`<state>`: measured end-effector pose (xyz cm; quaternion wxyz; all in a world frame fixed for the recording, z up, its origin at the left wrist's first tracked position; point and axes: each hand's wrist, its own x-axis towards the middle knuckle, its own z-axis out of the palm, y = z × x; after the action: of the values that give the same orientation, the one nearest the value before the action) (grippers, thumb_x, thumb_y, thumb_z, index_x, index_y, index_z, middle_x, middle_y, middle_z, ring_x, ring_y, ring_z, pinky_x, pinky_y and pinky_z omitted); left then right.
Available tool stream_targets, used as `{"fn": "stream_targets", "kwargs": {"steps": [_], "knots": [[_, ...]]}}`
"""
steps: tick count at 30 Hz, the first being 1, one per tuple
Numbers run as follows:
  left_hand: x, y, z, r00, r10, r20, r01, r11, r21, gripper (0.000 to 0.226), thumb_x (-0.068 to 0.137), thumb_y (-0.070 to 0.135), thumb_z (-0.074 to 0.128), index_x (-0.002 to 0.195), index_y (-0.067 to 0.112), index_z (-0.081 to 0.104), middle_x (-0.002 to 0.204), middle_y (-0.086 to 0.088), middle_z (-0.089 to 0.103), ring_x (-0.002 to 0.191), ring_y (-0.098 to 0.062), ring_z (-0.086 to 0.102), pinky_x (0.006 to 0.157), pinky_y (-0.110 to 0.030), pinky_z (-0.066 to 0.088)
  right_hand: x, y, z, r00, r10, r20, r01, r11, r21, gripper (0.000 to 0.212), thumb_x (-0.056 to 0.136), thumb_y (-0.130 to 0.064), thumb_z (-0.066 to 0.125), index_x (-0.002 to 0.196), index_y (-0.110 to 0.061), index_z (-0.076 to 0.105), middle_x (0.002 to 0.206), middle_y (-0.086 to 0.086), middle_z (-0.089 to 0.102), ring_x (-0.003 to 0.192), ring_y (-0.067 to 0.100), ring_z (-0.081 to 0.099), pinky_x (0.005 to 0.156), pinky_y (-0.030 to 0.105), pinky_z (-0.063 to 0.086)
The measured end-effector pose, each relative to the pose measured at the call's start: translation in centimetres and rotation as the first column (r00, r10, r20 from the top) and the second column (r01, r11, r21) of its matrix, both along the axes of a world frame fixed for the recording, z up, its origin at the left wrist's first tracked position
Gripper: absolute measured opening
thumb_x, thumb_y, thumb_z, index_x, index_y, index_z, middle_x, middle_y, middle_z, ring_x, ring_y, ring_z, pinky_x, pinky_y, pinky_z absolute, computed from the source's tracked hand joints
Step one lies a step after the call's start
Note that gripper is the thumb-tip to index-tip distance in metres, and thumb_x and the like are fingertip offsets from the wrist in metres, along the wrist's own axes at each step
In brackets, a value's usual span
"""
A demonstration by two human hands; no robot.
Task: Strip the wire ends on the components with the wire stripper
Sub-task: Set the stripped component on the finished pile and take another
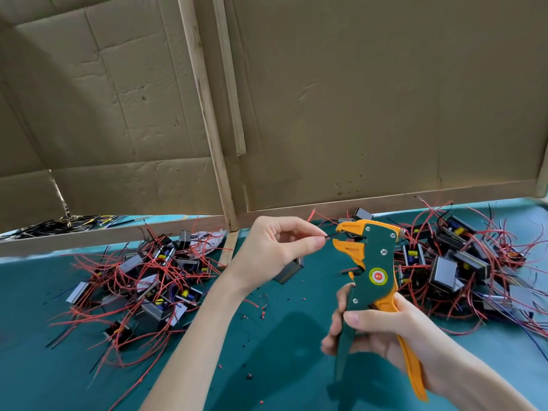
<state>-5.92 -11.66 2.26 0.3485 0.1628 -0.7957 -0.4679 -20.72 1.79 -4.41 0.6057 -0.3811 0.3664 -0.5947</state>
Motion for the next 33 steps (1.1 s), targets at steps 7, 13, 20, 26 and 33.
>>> {"fn": "stream_targets", "kwargs": {"steps": [7,13,20,26,33], "knots": [[0.7,0.2,0.8,0.993,-0.055,0.104,0.053,0.998,0.019,0.009,0.085,0.010,0.070,0.079,0.015,0.073,0.053,0.013,0.059,0.052,-0.001,0.047,0.055,-0.010,0.036,0.1,0.3,0.1,0.996,0.047,-0.076,-0.048,0.999,-0.014,0.022,0.064,-0.008,0.080,0.081,-0.002,0.066,0.078,0.032,0.060,0.073,0.048,0.063,0.077,0.060,0.053],[1.8,0.1,1.5,0.975,-0.083,0.205,0.076,0.996,0.042,0.010,0.086,0.010,0.068,0.078,0.015,0.073,0.051,0.013,0.057,0.048,0.001,0.044,0.053,-0.006,0.033,-0.1,0.5,0.2,0.979,0.118,-0.164,-0.123,0.992,-0.016,0.033,0.065,-0.018,0.089,0.083,-0.003,0.065,0.077,0.029,0.060,0.072,0.043,0.064,0.074,0.052,0.054],[2.5,-0.4,1.6,0.946,-0.143,0.291,0.137,0.990,0.041,0.008,0.080,0.027,0.072,0.079,0.021,0.077,0.066,-0.010,0.061,0.063,-0.016,0.047,0.066,-0.029,0.035,-0.3,1.0,0.6,0.940,0.132,-0.315,-0.137,0.991,0.006,0.025,0.074,-0.024,0.084,0.081,-0.009,0.065,0.077,0.024,0.063,0.073,0.039,0.065,0.074,0.045,0.053],[3.1,-1.2,1.3,0.929,-0.180,0.322,0.169,0.984,0.062,0.012,0.079,0.034,0.072,0.081,0.022,0.077,0.065,-0.014,0.058,0.062,-0.032,0.042,0.062,-0.034,0.034,1.1,1.1,0.2,0.943,0.051,-0.329,-0.035,0.998,0.053,0.029,0.065,-0.029,0.082,0.066,-0.010,0.061,0.055,0.021,0.058,0.045,0.029,0.057,0.052,0.032,0.049],[2.4,-1.4,0.5,0.924,-0.123,0.362,0.098,0.992,0.085,0.010,0.089,0.015,0.067,0.085,0.017,0.076,0.072,-0.001,0.069,0.061,-0.006,0.053,0.062,-0.013,0.041,2.5,0.4,-1.2,0.945,-0.142,-0.293,0.167,0.984,0.062,0.038,0.058,-0.033,0.081,0.052,-0.009,0.052,0.045,0.019,0.049,0.035,0.027,0.048,0.043,0.030,0.041]]}}
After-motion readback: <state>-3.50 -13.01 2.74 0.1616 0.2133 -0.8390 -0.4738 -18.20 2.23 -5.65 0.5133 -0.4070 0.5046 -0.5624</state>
